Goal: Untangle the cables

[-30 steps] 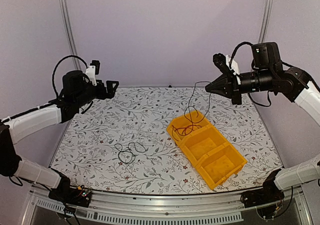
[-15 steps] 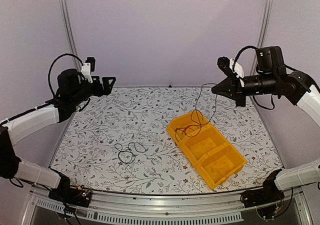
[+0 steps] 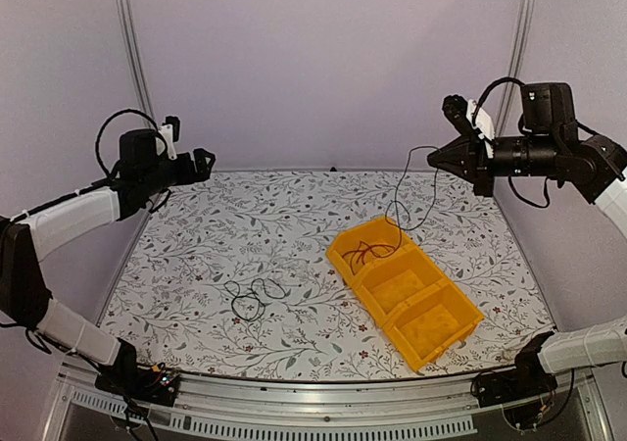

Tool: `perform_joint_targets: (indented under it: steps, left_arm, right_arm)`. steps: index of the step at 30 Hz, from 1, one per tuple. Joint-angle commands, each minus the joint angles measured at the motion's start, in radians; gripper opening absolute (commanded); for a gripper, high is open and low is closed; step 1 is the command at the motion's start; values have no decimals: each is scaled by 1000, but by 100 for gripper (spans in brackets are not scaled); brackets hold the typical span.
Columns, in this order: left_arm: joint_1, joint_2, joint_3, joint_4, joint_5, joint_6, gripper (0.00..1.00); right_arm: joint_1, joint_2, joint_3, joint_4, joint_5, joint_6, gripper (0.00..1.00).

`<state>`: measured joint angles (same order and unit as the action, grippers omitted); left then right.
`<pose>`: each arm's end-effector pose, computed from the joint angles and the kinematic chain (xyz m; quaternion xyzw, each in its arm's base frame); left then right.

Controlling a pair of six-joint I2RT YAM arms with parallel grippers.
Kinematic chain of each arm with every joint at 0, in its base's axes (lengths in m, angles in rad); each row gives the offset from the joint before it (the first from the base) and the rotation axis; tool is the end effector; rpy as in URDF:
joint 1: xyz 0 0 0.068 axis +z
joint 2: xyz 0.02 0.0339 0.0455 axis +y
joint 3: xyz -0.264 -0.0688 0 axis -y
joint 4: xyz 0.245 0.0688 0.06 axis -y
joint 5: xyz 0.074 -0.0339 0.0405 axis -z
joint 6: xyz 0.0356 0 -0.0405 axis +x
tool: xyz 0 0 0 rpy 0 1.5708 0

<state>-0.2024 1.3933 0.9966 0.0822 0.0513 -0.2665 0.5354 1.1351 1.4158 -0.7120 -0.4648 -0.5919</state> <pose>0.3197 -0.0675 0.3001 -0.0109 0.8089 -0.1567 0.5666 0.1841 0.1278 0.4341 -0.5428 0.6263 0.1790 0.5302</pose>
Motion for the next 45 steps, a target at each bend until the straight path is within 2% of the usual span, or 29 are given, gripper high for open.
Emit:
perform_joint_targets:
  steps: [1,14,22,30,39,45]
  left_arm:
    - [6,-29,-14,26,36,0,100]
    - [9,-26,7,-7,42,5,100]
    - [9,-45,3,-7,41,7,99]
    - [11,-43,4,-8,55,6,100]
    - [11,-58,0,-13,49,7,100]
    - [11,-60,0,-14,57,4,100]
  right_arm:
    - [-35,-40,42,-13,-9,5,0]
    - [-61,-55,23,-5,1,2,0]
    - [-62,-99,-172,27,87,-46,0]
    - [-63,-108,-296,58,88,-54,0]
    - [-62,-6,-441,87,39,-83,0]
    - [-62,78,-482,136,-31,-70,0]
